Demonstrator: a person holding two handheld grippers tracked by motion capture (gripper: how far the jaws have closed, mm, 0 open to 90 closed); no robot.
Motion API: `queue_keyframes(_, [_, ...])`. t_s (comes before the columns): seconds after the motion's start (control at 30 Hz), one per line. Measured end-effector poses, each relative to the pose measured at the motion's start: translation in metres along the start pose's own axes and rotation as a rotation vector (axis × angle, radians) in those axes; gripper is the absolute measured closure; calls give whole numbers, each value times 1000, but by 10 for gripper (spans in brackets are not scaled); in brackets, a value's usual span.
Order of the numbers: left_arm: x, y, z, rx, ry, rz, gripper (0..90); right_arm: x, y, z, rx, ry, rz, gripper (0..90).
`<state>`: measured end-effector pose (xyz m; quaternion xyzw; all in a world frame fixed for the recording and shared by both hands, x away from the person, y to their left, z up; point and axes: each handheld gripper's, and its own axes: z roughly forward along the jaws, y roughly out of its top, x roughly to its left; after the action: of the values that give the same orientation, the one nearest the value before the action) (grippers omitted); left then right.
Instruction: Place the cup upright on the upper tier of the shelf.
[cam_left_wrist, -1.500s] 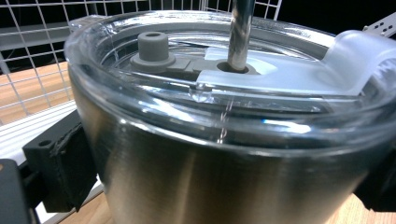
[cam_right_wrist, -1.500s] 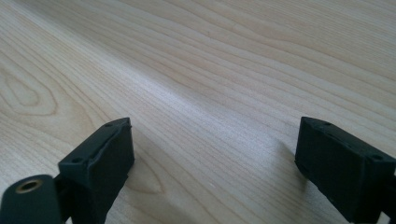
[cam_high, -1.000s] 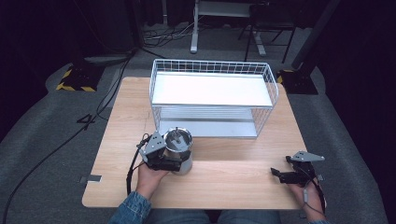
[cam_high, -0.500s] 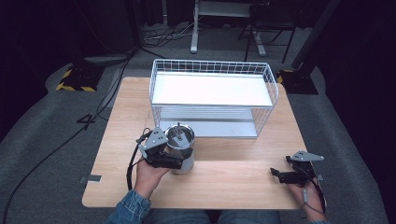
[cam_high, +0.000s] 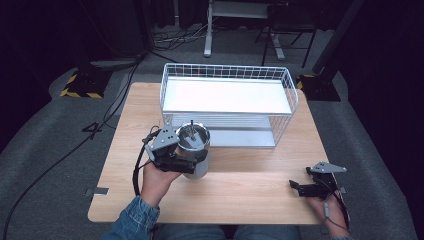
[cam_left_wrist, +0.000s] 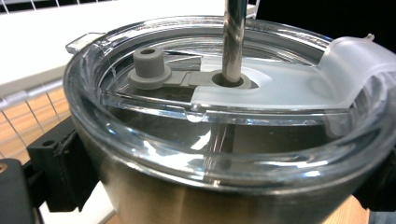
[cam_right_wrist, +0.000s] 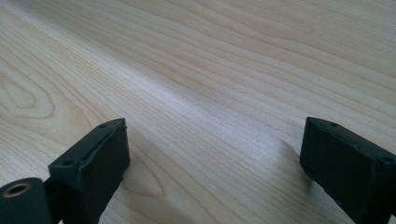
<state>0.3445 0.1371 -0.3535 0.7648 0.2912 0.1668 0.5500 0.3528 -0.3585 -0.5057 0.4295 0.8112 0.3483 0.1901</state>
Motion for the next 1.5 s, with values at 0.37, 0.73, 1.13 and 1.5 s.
queue_keyframes(0.37, [3,40,-9,-26,-37,6,34,0,0,0,0,5,-1,89])
queue_keyframes(0.73, [3,74,-9,-54,-59,3,34,0,0,0,-4,6,-4,101])
queue_keyframes(1.13, [7,109,-1,-93,-61,-19,35,0,0,0,-5,5,-5,105])
queue_keyframes(1.5, [12,138,14,-118,-20,-17,35,0,0,-1,-4,6,-3,110])
